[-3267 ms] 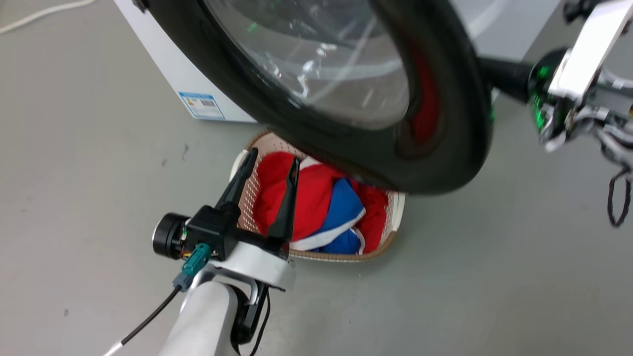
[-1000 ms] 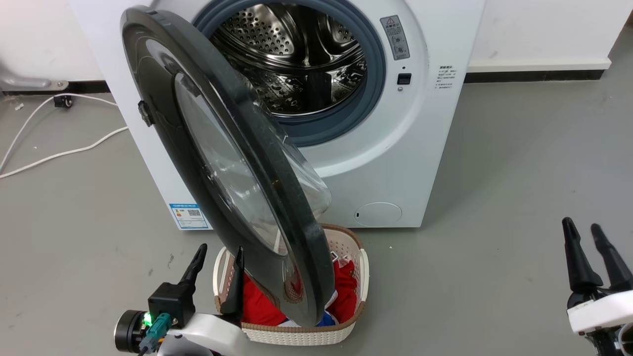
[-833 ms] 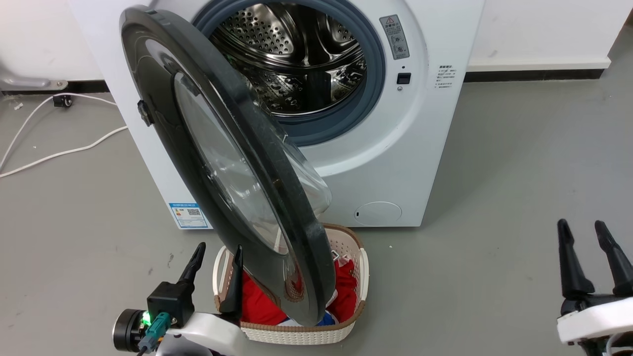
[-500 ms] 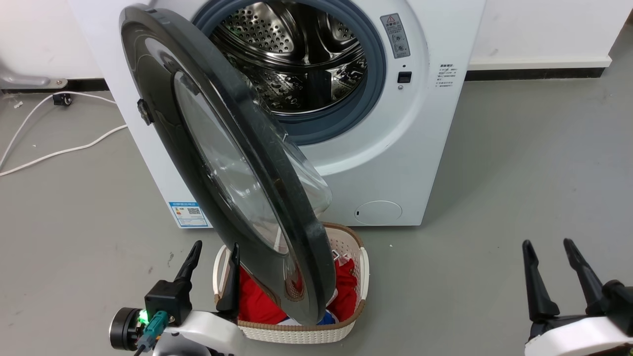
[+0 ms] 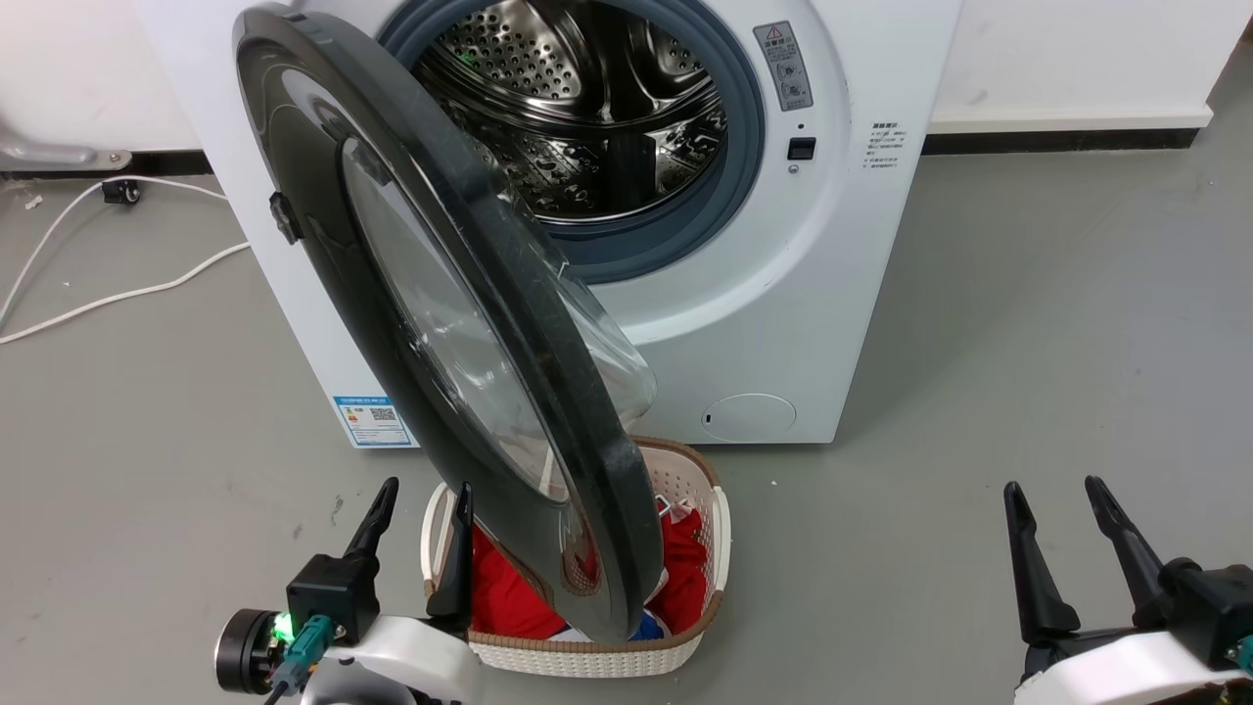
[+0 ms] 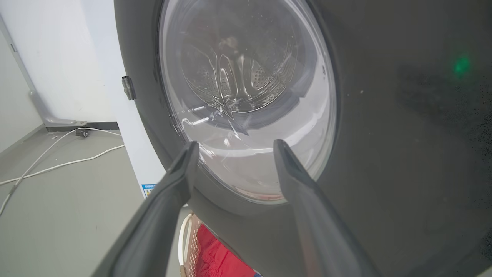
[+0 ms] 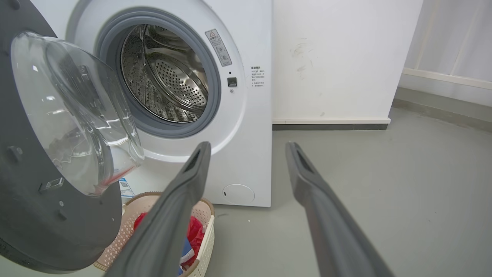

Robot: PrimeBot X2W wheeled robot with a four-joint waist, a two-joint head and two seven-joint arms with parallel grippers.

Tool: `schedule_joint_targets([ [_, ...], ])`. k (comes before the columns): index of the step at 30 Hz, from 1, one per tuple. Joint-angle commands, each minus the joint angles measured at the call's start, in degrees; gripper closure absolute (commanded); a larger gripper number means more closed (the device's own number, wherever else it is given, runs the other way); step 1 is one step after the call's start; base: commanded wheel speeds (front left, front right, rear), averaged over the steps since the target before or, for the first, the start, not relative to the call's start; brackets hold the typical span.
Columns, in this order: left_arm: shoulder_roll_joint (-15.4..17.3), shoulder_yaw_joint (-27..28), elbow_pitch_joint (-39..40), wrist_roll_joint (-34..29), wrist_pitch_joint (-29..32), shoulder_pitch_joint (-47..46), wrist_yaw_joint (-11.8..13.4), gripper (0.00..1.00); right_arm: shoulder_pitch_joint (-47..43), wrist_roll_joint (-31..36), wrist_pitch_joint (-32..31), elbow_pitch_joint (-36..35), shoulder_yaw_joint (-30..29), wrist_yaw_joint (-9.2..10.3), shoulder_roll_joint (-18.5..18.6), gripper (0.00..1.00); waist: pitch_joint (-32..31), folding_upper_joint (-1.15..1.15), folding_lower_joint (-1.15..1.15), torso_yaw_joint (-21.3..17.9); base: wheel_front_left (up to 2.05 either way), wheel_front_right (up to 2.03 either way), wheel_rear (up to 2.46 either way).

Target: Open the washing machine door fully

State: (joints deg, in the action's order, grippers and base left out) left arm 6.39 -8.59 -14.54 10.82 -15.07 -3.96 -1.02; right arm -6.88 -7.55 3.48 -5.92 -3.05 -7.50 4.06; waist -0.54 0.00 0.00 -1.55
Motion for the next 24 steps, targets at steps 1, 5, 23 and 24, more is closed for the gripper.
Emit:
schedule_joint_targets([
  [1, 0.2, 0.0, -0.1, 0.2, -0.1, -0.7, 0.0, 0.0, -0.1, 0.2, -0.2, -0.3, 0.2, 0.01, -0.2, 0.0, 0.0, 0.0, 0.0, 0.0, 0.0, 0.0, 0.0],
  [5, 0.2, -0.1, -0.4, 0.7, -0.1, -0.6, -0.3, 0.58, 0.0, 0.4, -0.2, 0.0, 0.2, 0.01, -0.2, 0.0, 0.0, 0.0, 0.0, 0.0, 0.0, 0.0, 0.0],
  [23, 0.1, 1.4, 12.3, 0.4, -0.1, -5.3, 2.4, 1.0, 0.7, 0.9, -0.4, 0.2, -0.9, 0.01, -0.7, 0.0, 0.3, 0.0, 0.0, 1.4, 0.0, 0.0, 0.0],
  [24, -0.1, 1.3, 14.2, 0.1, -0.1, -6.0, 2.7, 1.0, 0.8, 1.0, -0.4, 0.2, -1.0, 0.01, -0.7, 0.0, 0.3, 0.0, 0.0, 1.5, 0.0, 0.0, 0.0],
])
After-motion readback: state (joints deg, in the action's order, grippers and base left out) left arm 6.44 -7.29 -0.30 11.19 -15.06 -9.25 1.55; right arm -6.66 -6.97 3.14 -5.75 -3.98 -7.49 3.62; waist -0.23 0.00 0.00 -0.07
